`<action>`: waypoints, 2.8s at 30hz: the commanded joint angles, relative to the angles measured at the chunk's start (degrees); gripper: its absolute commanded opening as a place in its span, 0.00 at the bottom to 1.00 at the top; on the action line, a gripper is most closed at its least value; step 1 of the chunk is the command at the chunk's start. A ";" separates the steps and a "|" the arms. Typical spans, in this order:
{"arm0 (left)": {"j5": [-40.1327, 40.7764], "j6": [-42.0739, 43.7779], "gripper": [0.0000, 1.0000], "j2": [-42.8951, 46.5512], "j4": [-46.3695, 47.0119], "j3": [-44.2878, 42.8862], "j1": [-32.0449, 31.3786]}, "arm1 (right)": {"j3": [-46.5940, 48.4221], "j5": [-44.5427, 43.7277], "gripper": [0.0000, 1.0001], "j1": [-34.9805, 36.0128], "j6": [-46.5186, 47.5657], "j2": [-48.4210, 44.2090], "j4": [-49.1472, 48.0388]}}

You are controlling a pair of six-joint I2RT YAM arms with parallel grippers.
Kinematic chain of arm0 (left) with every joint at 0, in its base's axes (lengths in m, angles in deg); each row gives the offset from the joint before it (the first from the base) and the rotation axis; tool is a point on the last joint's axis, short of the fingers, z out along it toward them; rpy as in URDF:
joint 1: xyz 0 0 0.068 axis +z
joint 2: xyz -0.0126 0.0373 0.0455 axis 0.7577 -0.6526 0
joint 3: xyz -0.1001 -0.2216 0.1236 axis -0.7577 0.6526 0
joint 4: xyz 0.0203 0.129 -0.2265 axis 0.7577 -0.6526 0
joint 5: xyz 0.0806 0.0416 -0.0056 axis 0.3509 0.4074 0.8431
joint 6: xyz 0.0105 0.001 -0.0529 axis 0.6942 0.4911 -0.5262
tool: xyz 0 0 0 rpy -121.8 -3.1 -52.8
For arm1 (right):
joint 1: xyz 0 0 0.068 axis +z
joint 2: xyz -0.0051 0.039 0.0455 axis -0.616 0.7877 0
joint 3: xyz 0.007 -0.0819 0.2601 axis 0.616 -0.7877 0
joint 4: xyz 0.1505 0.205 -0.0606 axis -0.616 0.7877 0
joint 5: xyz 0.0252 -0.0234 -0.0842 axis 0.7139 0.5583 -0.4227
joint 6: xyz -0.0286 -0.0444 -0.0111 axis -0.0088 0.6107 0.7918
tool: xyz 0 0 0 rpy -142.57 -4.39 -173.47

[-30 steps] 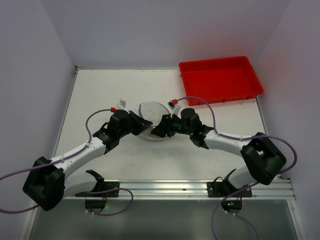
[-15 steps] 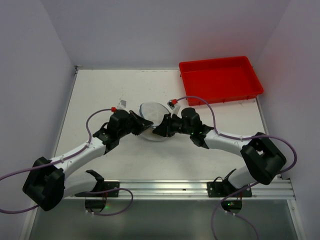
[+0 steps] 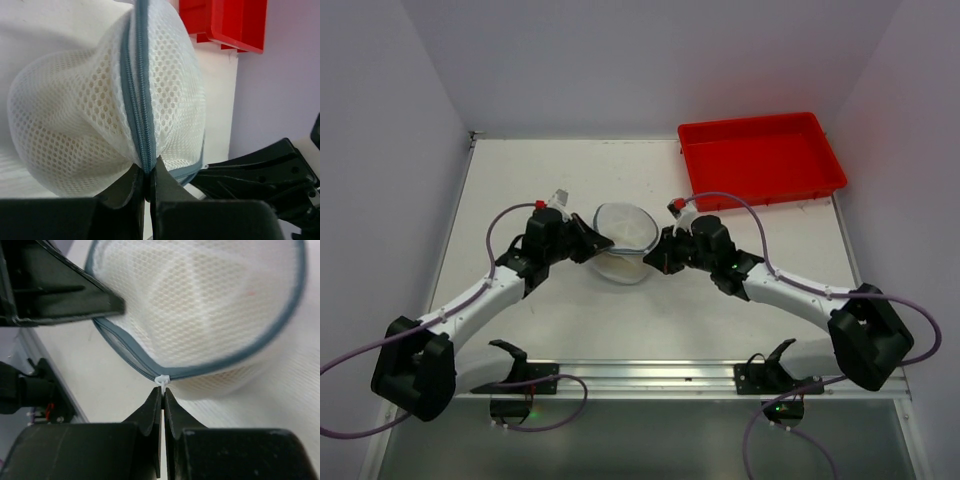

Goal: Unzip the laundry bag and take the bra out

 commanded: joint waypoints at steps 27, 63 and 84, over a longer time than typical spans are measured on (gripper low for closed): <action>-2.31 6.67 0.95 -1.20 -9.11 -8.02 2.40 | 19.28 -13.74 0.00 10.86 -6.83 12.79 11.08; -6.89 25.42 1.00 -12.66 -18.24 -23.59 8.37 | 13.98 -10.41 0.00 9.02 -6.91 5.40 10.03; -0.56 8.16 0.00 -6.05 -10.24 -9.86 0.99 | 15.69 -12.15 0.00 9.81 -6.65 8.58 11.17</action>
